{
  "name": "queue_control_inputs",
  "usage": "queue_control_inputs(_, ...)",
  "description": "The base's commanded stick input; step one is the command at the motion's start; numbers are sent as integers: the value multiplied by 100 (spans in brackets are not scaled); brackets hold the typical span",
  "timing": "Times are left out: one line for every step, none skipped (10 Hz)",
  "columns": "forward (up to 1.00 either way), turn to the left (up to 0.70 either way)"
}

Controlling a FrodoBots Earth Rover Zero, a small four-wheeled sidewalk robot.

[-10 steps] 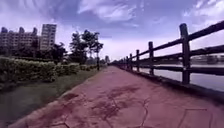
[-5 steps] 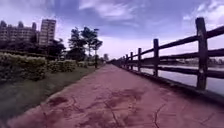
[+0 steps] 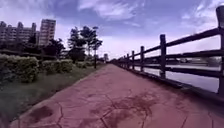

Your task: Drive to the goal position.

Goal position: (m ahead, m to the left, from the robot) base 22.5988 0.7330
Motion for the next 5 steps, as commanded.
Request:
queue_control_inputs(100,0)
queue_control_inputs(100,0)
queue_control_inputs(100,0)
queue_control_inputs(100,0)
queue_control_inputs(100,0)
